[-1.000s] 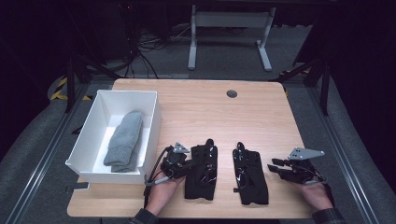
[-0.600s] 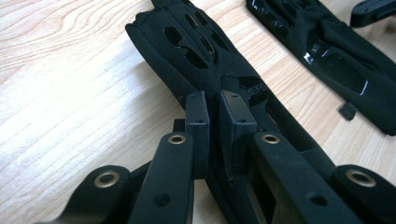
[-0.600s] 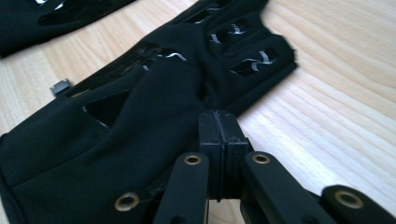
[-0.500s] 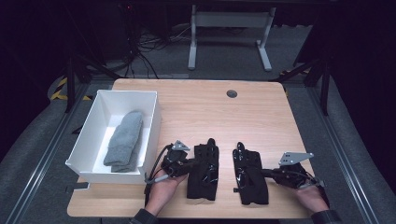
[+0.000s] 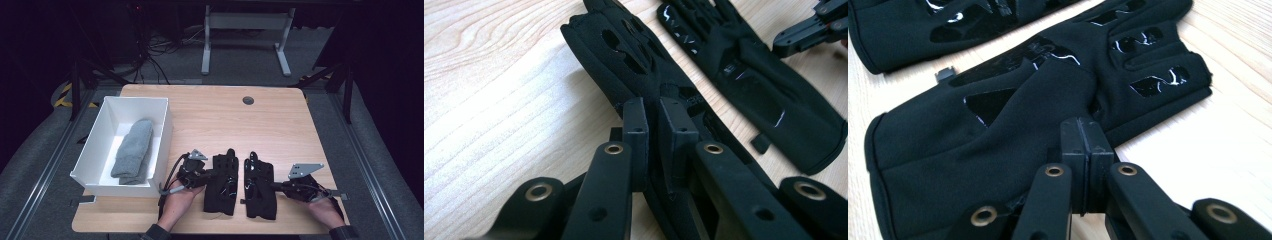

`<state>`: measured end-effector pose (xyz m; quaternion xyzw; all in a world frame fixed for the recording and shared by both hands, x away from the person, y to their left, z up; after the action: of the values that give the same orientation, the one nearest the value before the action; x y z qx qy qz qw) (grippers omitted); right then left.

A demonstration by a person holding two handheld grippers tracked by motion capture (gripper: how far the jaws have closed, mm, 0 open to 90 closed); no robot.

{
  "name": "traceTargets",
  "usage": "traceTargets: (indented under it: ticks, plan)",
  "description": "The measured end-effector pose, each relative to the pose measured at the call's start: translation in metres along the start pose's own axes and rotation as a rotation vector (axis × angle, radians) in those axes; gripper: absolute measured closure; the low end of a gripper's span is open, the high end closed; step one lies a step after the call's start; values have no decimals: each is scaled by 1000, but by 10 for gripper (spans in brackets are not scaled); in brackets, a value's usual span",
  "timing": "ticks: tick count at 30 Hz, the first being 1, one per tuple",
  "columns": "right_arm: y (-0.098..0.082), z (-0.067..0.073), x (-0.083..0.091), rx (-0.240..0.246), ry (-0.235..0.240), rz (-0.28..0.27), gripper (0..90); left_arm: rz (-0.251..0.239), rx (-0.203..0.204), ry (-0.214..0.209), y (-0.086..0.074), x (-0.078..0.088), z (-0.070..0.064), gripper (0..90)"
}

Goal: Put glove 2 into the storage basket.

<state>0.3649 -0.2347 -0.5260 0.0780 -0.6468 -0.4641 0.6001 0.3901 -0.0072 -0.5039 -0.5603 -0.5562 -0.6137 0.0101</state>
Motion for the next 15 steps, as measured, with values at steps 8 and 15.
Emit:
traceTargets:
  ticks: [8, 15]
  plan:
    - [9, 3, -10, 18, 12, 2, 900, -21, 6, -29, 7, 1, -4, 836]
    - [13, 5, -14, 19, 23, -1, 900, -54, 17, -69, 17, 6, -10, 860]
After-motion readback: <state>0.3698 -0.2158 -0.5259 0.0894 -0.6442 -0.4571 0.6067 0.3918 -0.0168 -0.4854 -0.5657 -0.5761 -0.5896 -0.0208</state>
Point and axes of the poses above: each handheld gripper's, and its own axes: x roughly backward along the jaws, y roughly out of its top, z roughly to its left, the point moved 10 cm from there along -x, roughly forward along the jaws, and after that the axes turned 6 degrees about y, right-handed, at the moved point
